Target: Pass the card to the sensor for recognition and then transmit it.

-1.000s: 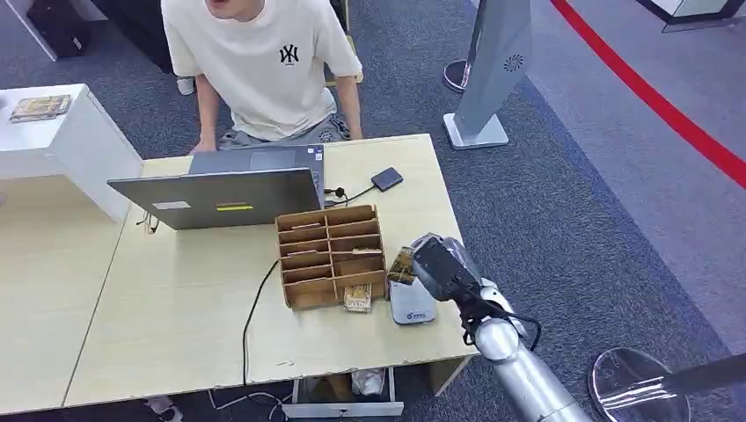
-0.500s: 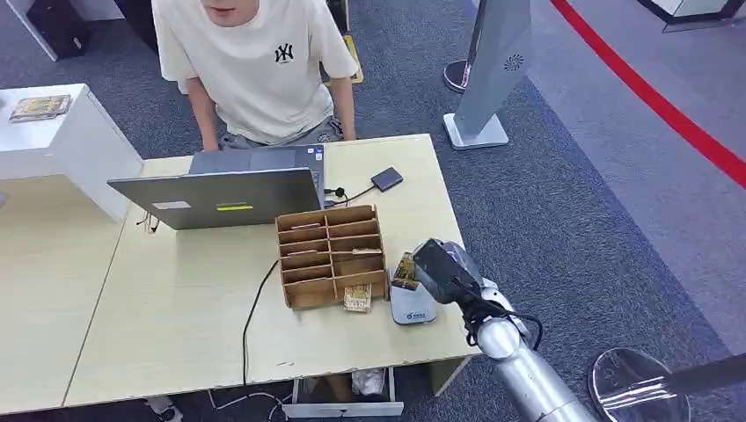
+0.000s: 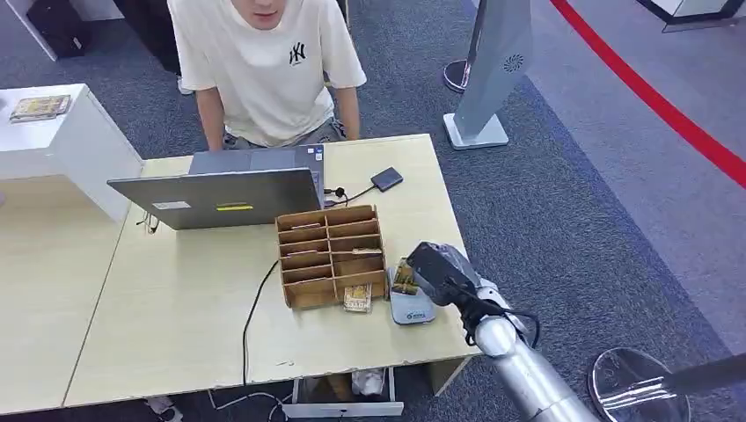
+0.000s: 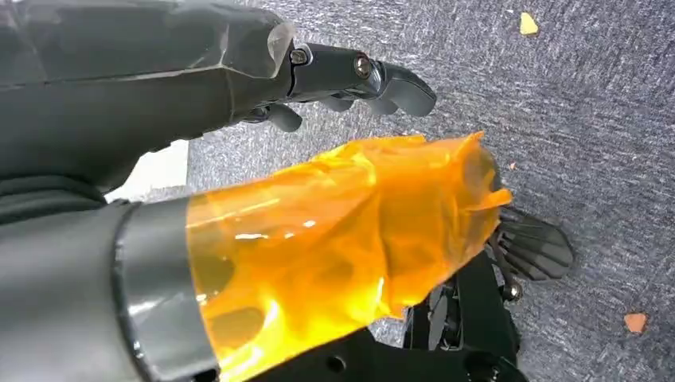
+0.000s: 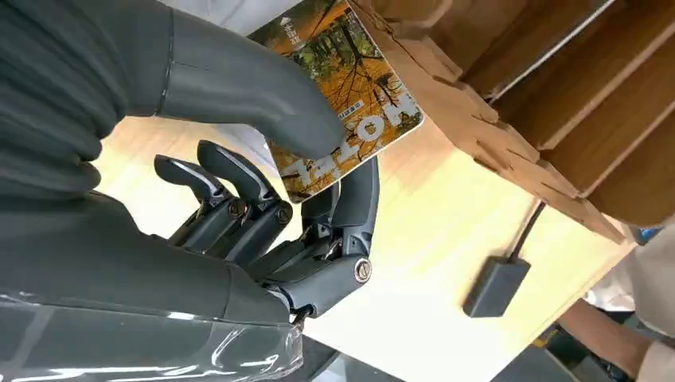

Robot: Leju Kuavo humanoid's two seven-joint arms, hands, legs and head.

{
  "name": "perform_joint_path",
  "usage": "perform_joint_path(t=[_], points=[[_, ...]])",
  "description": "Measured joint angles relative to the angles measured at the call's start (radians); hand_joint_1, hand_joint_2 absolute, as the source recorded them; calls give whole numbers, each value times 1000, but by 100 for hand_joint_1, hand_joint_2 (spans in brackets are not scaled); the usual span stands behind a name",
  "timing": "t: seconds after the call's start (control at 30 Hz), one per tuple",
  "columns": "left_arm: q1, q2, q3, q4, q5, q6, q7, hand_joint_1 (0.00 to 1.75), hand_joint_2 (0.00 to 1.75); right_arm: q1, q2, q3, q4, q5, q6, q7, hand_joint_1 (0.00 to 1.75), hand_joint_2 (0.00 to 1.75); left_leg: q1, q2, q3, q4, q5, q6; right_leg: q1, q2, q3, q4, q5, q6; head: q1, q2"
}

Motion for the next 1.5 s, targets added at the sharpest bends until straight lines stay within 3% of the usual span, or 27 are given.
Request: perform_joint_path(t=[1.5], points=[[0, -6, 26, -3, 3, -10, 7, 0, 0, -82, -3, 44, 110, 53, 28, 50, 175, 175, 0, 0, 0, 0, 0, 0, 0, 0, 0, 0, 0, 0, 0, 0]])
